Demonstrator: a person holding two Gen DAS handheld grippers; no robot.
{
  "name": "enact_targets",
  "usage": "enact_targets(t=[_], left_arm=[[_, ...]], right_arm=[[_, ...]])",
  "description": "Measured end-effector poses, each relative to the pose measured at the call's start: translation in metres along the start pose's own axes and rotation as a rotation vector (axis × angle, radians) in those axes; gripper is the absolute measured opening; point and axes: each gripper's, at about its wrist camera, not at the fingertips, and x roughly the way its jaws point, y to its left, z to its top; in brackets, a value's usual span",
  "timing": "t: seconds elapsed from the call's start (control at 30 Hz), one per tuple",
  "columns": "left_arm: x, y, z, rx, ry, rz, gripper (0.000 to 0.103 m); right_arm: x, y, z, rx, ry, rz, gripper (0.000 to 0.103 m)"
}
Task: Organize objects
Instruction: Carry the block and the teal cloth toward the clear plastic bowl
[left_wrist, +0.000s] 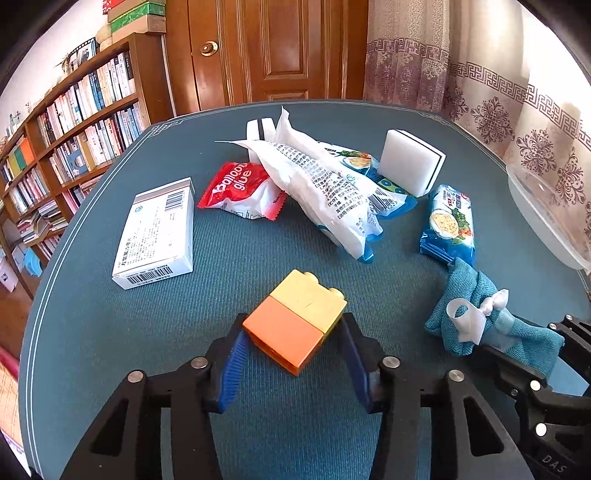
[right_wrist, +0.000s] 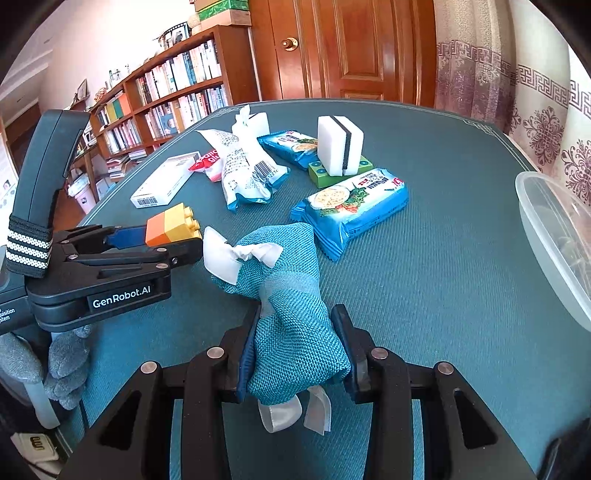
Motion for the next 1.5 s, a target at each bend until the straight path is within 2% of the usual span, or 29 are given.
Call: enact_targets(t=[0.37, 0.83, 1.03, 1.27, 1.5], left_arm=[[-0.004, -0.002, 0.001, -0.033, 0.011, -0.008, 0.050], [-0.031, -0.035, 0.017, 0.048, -0.047, -0.037, 0.050], [-0.037, -0.055, 0.026, 0.089, -0.072, -0.059, 0.050], [-0.043, -0.083, 0.036, 0.127, -0.103, -0.092, 0.050], [-0.046, -0.106, 0.044, 0.164, -0.115, -0.118, 0.050]], right_arm=[[-0.017, -0.010, -0.002, 0.043, -0.053, 0.018, 0.039], [-0.049, -0.039, 0.004, 0.114, -0.125, 0.000, 0.039], [-0.069, -0.066, 0.013, 0.161, -0.176, -0.069, 0.039], [-0.092, -0.114, 0.019, 0.272, -0.226, -0.182, 0.039], [-0.091, -0.151, 0.025, 0.360, -0.208, -0.320, 0.039]])
